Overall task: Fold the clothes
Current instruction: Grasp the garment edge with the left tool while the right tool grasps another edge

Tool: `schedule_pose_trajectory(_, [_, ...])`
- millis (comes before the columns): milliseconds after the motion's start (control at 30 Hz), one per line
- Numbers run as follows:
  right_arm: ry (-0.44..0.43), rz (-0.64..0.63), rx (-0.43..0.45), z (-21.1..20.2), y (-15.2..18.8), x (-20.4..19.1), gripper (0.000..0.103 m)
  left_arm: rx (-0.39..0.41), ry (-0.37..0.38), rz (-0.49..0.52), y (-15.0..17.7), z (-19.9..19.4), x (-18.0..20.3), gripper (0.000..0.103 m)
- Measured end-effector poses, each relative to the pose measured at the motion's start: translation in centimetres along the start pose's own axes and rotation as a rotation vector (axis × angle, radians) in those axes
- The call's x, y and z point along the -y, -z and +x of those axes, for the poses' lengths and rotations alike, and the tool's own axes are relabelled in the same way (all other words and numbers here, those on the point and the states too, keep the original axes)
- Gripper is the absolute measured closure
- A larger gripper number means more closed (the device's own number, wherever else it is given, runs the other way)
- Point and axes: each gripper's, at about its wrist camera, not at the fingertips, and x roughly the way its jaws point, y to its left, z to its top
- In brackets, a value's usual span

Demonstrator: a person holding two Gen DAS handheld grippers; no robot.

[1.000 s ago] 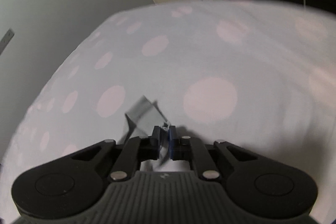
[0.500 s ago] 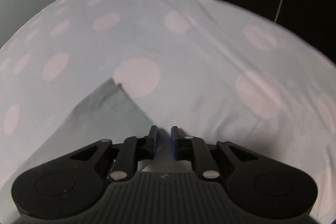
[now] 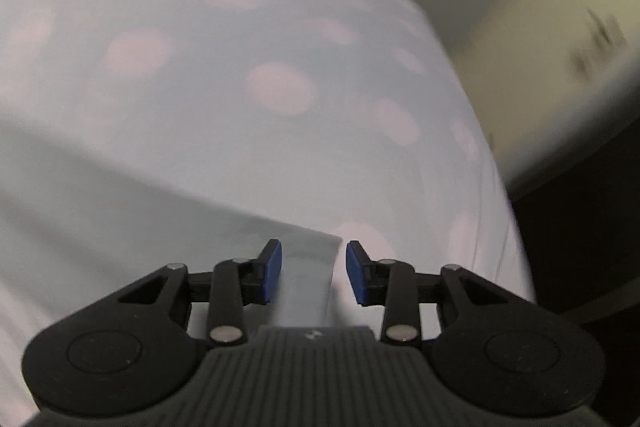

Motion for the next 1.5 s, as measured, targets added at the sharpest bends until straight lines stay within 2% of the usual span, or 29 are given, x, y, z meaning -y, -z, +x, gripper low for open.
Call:
schedule_pose_trajectory(100, [0.019, -0.296, -0.033, 0.8, -0.3, -2.3, 0.065, -0.034, 0.037, 0.147, -0.4, 0.6, 1.5, 0.049])
schedule_pose_trajectory(267, [0.029, -0.650, -0.092, 2.1, -0.4, -4.5, 0.063, -0.092, 0.071, 0.310, -0.8, 2.3, 3.9, 0.048])
schedule_pose_trajectory(367, [0.034, -0.737, -0.102, 3.1, -1.0, -4.6, 0.060, -0.100, 0.058, 0.366, -0.7, 3.6, 5.1, 0.048])
schedule_pose_trajectory(433, [0.017, -0.770, -0.112, 3.8, -1.6, -4.6, 0.058, -0.109, 0.063, 0.364, -1.1, 4.1, 5.0, 0.045])
schedule_pose_trajectory(500, [-0.008, -0.808, -0.130, 4.6, -2.1, -4.5, 0.058, -0.119, 0.069, 0.371, -1.4, 4.4, 4.8, 0.035])
schedule_pose_trajectory(700, [-0.086, -0.971, -0.205, 6.8, -3.5, -5.7, 0.064, -0.147, 0.100, 0.374, -1.9, 4.8, 4.5, 0.032])
schedule_pose_trajectory(733, [-0.112, -0.968, -0.232, 7.0, -3.8, -5.7, 0.072, -0.151, 0.107, 0.367, -1.9, 4.9, 4.4, 0.032])
schedule_pose_trajectory(767, [-0.137, -0.964, -0.258, 7.2, -4.1, -5.7, 0.087, -0.154, 0.116, 0.351, -1.9, 5.0, 4.1, 0.032])
schedule_pose_trajectory(800, [-0.160, -0.960, -0.283, 7.4, -4.3, -5.7, 0.094, -0.157, 0.124, 0.334, -1.9, 5.0, 3.9, 0.032])
schedule_pose_trajectory(900, [-0.151, -0.945, -0.281, 7.4, -4.0, -5.5, 0.098, -0.156, 0.134, 0.299, -1.6, 4.8, 3.5, 0.033])
schedule_pose_trajectory(1000, [-0.113, -0.873, -0.245, 6.7, -3.9, -4.6, 0.100, -0.135, 0.123, 0.320, -1.1, 4.4, 4.0, 0.035])
schedule_pose_trajectory(1167, [0.007, -0.726, -0.175, 4.5, -3.8, -1.5, 0.103, -0.131, 0.108, 0.345, -0.9, 3.8, 4.6, 0.037])
schedule_pose_trajectory(1233, [0.039, -0.684, -0.149, 3.4, -3.8, -0.3, 0.103, -0.142, 0.120, 0.355, -1.1, 3.6, 4.9, 0.044])
schedule_pose_trajectory(1267, [0.054, -0.663, -0.137, 2.8, -3.8, 0.2, 0.103, -0.150, 0.130, 0.360, -1.2, 3.6, 5.1, 0.061])
schedule_pose_trajectory(1300, [0.063, -0.642, -0.122, 2.3, -3.9, 0.6, 0.103, -0.160, 0.144, 0.366, -1.2, 3.4, 5.5, 0.084])
schedule_pose_trajectory(1333, [0.067, -0.619, -0.110, 1.8, -4.0, 1.0, 0.103, -0.168, 0.150, 0.377, -1.1, 3.2, 6.2, 0.091])
schedule_pose_trajectory(1400, [0.074, -0.583, -0.096, 1.0, -4.2, 1.6, 0.103, -0.170, 0.104, 0.421, -0.9, 3.2, 7.6, 0.098])
schedule_pose_trajectory(1433, [0.082, -0.582, -0.092, 0.7, -4.2, 1.7, 0.103, -0.166, 0.075, 0.442, -0.7, 3.0, 8.2, 0.098])
schedule_pose_trajectory(1500, [0.096, -0.577, -0.085, 0.0, -4.1, 2.2, 0.103, -0.152, 0.037, 0.422, -0.5, 2.5, 8.3, 0.099])
